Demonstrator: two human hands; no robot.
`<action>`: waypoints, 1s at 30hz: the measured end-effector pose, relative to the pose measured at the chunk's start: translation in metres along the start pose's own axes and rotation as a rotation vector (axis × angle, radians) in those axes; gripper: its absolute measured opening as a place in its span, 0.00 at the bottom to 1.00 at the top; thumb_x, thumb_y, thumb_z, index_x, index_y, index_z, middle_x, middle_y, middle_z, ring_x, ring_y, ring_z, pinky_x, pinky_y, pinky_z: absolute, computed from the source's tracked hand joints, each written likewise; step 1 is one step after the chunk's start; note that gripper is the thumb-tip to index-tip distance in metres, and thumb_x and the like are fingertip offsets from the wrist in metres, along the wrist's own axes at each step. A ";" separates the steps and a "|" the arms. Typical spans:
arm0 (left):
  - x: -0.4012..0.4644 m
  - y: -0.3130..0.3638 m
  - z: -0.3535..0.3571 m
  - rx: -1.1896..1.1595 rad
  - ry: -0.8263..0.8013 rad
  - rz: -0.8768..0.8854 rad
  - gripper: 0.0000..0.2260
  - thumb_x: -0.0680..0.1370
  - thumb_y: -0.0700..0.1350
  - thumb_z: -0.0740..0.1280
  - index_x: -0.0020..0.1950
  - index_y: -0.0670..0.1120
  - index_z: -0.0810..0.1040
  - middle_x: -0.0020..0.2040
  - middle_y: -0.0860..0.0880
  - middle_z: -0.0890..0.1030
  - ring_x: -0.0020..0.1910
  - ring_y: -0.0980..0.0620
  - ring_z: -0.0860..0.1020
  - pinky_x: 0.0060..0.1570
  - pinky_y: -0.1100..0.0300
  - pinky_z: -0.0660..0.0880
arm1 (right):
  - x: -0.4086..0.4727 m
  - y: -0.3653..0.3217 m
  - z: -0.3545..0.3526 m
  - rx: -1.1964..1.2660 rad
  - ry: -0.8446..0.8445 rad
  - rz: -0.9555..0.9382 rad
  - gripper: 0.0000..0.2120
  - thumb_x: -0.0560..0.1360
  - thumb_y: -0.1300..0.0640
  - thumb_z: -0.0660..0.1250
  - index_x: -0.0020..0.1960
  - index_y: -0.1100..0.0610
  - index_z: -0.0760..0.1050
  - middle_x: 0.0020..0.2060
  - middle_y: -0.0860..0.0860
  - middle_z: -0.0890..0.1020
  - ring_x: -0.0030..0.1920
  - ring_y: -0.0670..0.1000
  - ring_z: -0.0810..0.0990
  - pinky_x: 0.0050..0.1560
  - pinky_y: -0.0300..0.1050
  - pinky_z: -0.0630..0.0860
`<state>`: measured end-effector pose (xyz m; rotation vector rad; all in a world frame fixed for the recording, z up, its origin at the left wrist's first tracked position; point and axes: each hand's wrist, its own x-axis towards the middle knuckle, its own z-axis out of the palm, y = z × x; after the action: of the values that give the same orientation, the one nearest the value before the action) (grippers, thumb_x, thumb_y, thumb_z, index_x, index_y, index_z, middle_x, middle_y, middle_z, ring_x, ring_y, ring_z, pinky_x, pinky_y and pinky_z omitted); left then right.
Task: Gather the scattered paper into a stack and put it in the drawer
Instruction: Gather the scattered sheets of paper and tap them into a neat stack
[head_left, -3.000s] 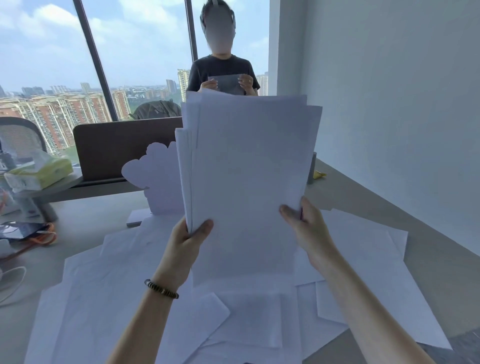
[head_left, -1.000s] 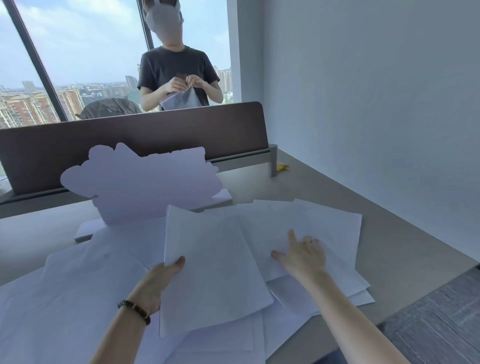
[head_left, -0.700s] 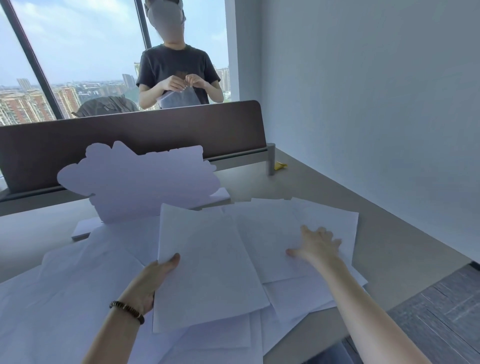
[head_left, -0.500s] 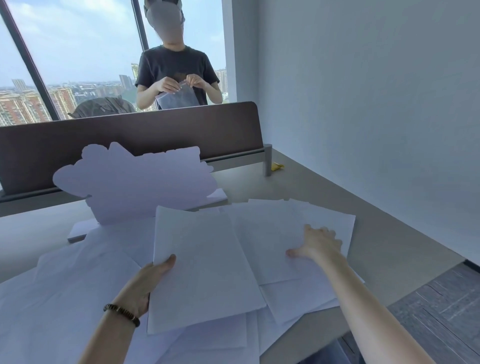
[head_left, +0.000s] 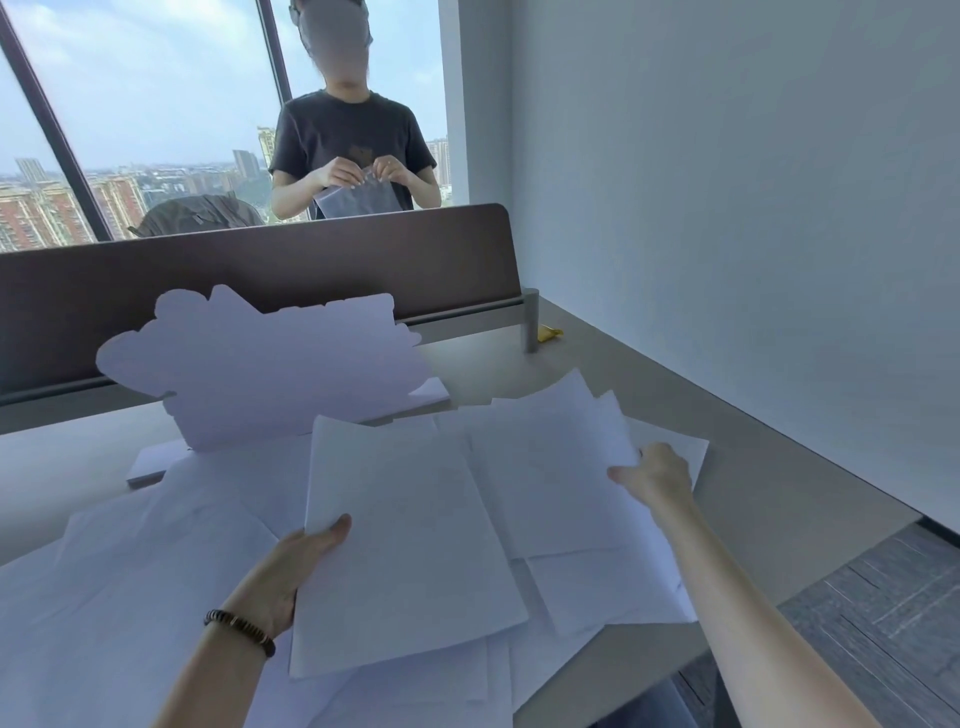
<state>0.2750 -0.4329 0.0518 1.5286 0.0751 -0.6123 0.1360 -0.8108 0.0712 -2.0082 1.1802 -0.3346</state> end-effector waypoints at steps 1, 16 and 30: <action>0.000 0.000 0.000 -0.002 0.000 0.003 0.15 0.79 0.45 0.69 0.59 0.36 0.80 0.52 0.35 0.85 0.50 0.36 0.83 0.53 0.43 0.79 | 0.003 0.002 -0.001 0.051 0.041 0.011 0.14 0.75 0.57 0.72 0.53 0.66 0.79 0.45 0.59 0.82 0.42 0.58 0.81 0.40 0.44 0.75; 0.000 -0.002 0.002 -0.009 -0.012 0.004 0.16 0.78 0.45 0.70 0.60 0.35 0.80 0.53 0.35 0.85 0.53 0.35 0.83 0.56 0.39 0.78 | 0.009 0.002 -0.005 0.028 0.034 0.123 0.19 0.75 0.56 0.69 0.62 0.63 0.74 0.64 0.64 0.74 0.64 0.61 0.73 0.54 0.46 0.74; -0.007 0.002 0.008 0.060 0.026 0.010 0.15 0.79 0.45 0.69 0.60 0.36 0.79 0.53 0.34 0.84 0.51 0.35 0.83 0.54 0.40 0.79 | -0.043 -0.082 -0.032 0.460 -0.154 -0.358 0.17 0.74 0.65 0.68 0.62 0.57 0.71 0.58 0.55 0.80 0.51 0.55 0.80 0.43 0.43 0.76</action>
<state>0.2674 -0.4380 0.0566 1.5939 0.0693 -0.5910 0.1469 -0.7682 0.1587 -1.7862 0.5770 -0.5619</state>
